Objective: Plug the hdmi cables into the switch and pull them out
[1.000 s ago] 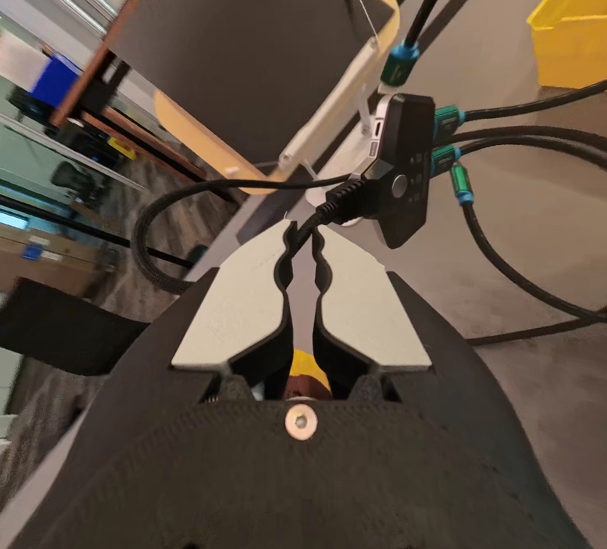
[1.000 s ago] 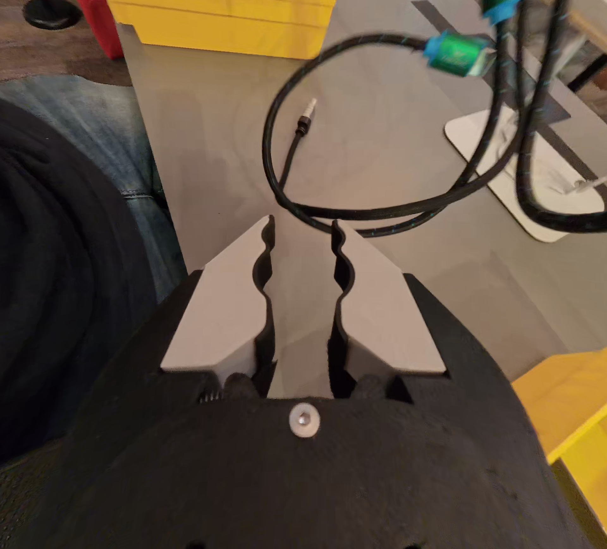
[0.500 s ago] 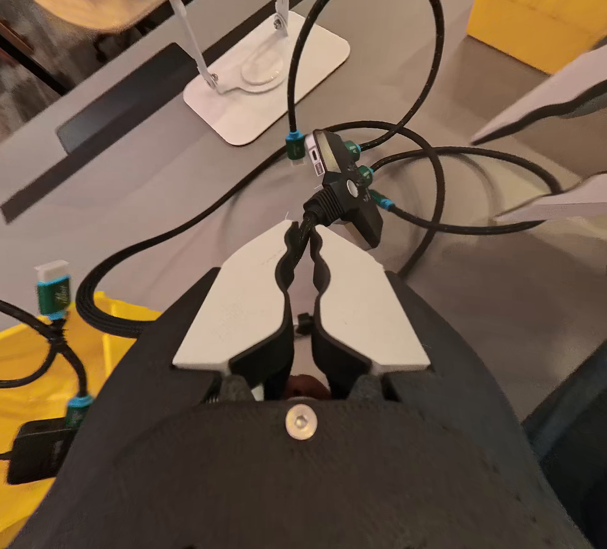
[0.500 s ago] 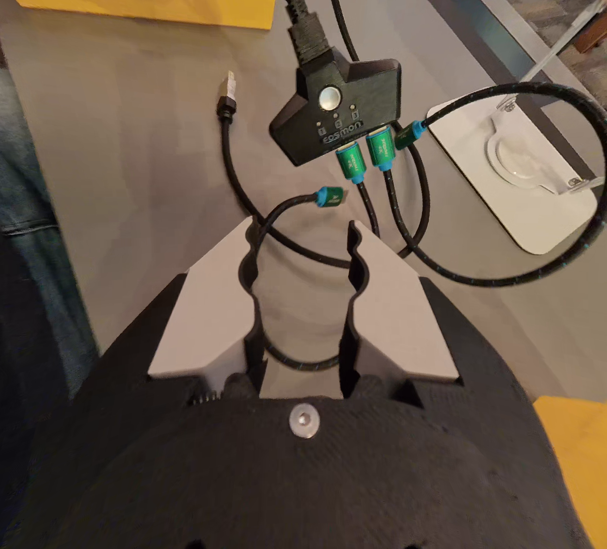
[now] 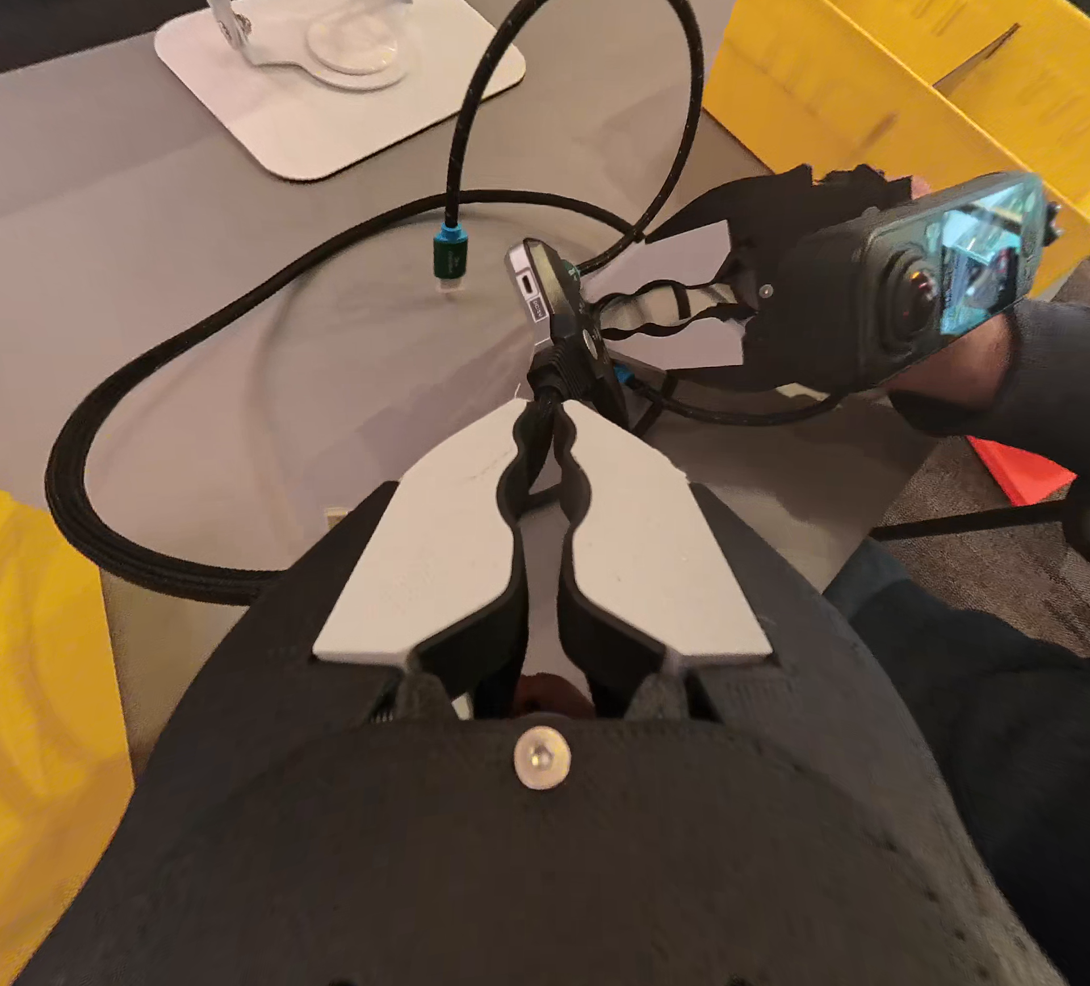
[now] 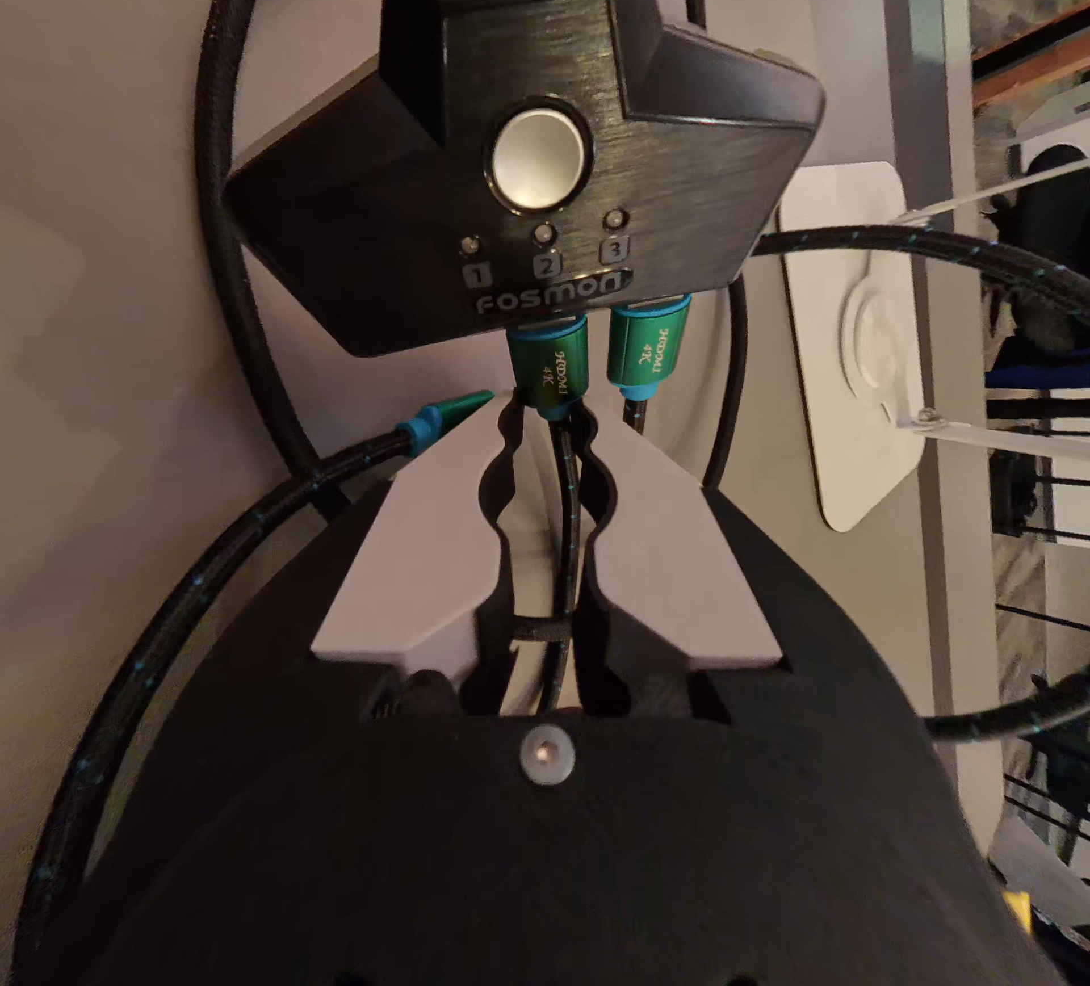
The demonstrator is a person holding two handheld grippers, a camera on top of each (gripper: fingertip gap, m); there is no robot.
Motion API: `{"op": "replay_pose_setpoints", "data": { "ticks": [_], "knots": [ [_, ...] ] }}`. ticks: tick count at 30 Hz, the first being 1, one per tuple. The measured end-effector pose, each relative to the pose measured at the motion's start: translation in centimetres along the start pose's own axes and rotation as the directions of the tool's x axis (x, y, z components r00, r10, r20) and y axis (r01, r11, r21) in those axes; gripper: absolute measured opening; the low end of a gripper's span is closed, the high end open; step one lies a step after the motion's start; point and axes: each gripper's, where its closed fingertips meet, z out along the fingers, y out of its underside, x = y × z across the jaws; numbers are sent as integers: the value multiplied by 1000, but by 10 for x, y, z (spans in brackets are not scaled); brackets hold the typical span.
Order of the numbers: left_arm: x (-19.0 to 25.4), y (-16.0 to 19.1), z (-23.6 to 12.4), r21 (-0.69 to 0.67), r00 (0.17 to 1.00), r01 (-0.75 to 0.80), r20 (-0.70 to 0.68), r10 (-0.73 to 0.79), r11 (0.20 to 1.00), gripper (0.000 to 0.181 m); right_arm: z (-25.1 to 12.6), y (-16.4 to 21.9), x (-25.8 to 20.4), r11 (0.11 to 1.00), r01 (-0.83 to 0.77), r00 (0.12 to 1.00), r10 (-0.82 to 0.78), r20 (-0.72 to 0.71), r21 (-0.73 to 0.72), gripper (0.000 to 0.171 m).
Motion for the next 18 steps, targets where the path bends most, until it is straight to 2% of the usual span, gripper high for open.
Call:
{"op": "replay_pose_setpoints", "data": {
  "ticks": [4,7,10,12,14,16,18],
  "knots": [
    [-11,10,-2,4,1000,-6,-1,6,1000,6,-4,-2,-5,999,-32,995,29,96,33,14],
    [-17,16,-10,-31,987,-139,73,141,990,11,-5,4,-9,1000,1,989,1,146,-15,13],
    [-7,11,-23,-10,973,-219,71,219,976,20,-8,5,-11,1000,16,979,-13,201,-14,13],
    [-2,2,-34,1,928,-351,134,348,936,25,-9,6,-10,999,32,975,-25,221,-31,13],
    [1,-4,-39,-50,854,-481,198,480,876,37,-10,7,-15,997,64,965,-50,259,-48,12],
    [7,-6,-36,-116,802,-553,192,565,825,48,-11,8,-18,990,117,959,-93,268,-74,12],
    [9,-8,-25,-172,766,-596,173,620,784,52,-11,7,-21,981,170,953,-141,268,-90,13]
  ]
}}
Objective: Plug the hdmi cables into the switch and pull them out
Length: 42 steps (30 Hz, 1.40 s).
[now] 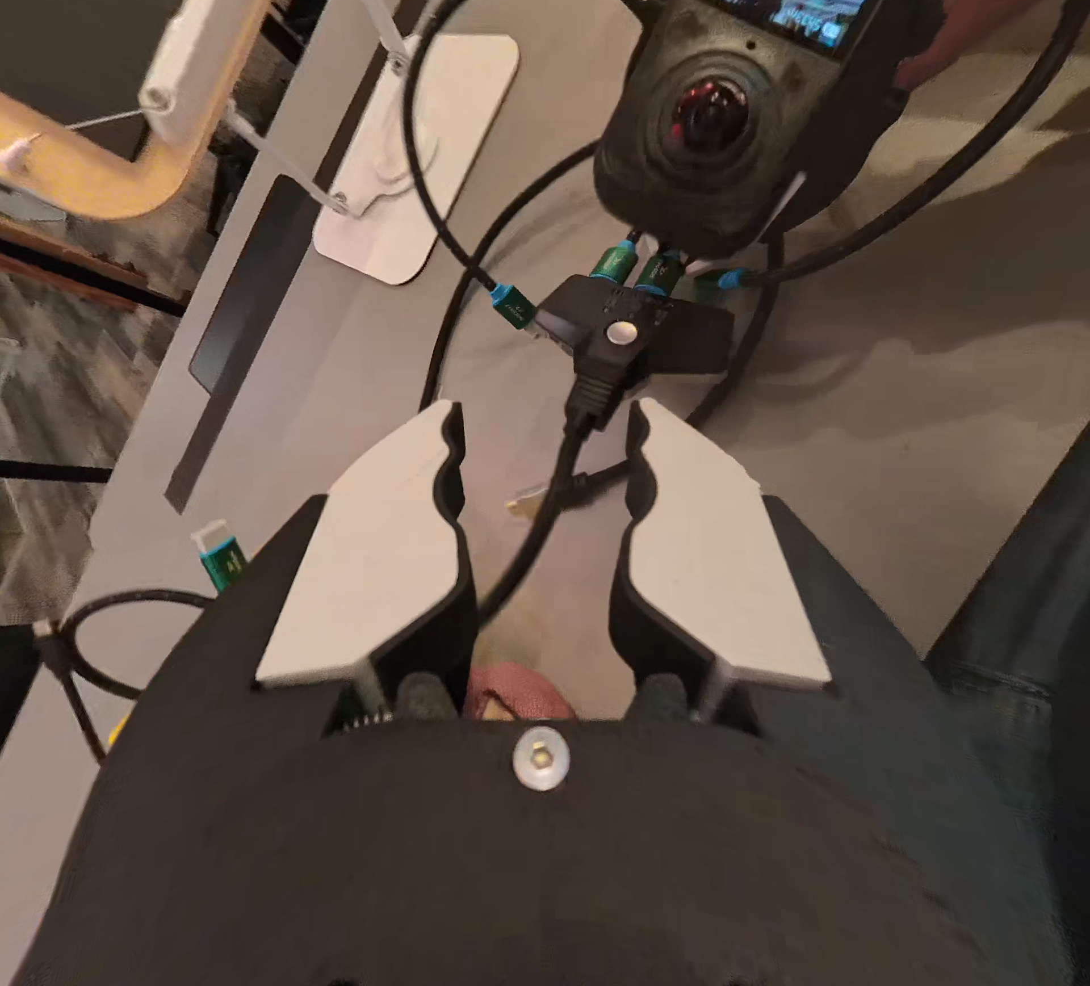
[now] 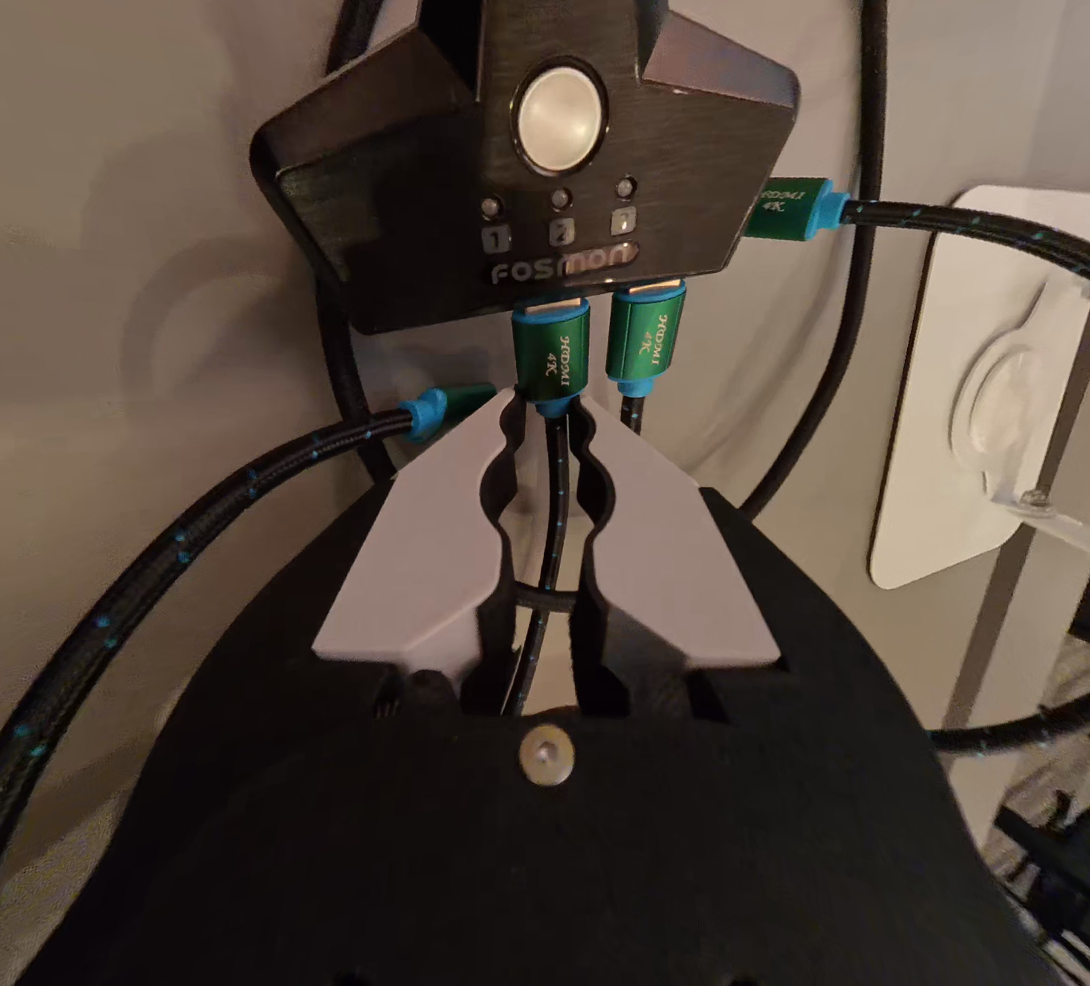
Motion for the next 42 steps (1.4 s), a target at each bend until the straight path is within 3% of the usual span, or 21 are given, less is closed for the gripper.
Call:
{"op": "replay_pose_setpoints", "data": {
  "ticks": [9,13,17,27,30,35,39,42],
  "knots": [
    [35,48,66,-312,966,-139,-251,59,940,54,-5,-12,-11,997,18,1000,-20,23,79,12],
    [42,53,75,-286,956,-141,-289,56,948,37,-3,-9,-13,993,10,999,-15,36,115,12],
    [41,60,80,-274,954,-186,-281,107,944,37,-7,-11,-13,984,-12,998,1,59,177,10],
    [46,52,73,-162,937,22,-341,-77,987,35,-20,-17,-14,954,-81,992,49,118,290,14],
    [50,53,72,-144,933,47,-347,-95,988,35,-28,-22,-20,928,-148,976,81,203,342,26],
    [51,50,68,-79,928,79,-357,-103,994,34,-38,-25,-22,899,-212,955,106,279,384,29],
    [51,49,64,-55,921,126,-363,-137,991,34,-64,-34,-6,841,-239,962,136,239,485,24],
    [47,48,60,-35,908,180,-378,-180,983,34,-112,-43,19,713,-272,962,203,180,646,12]
  ]
}}
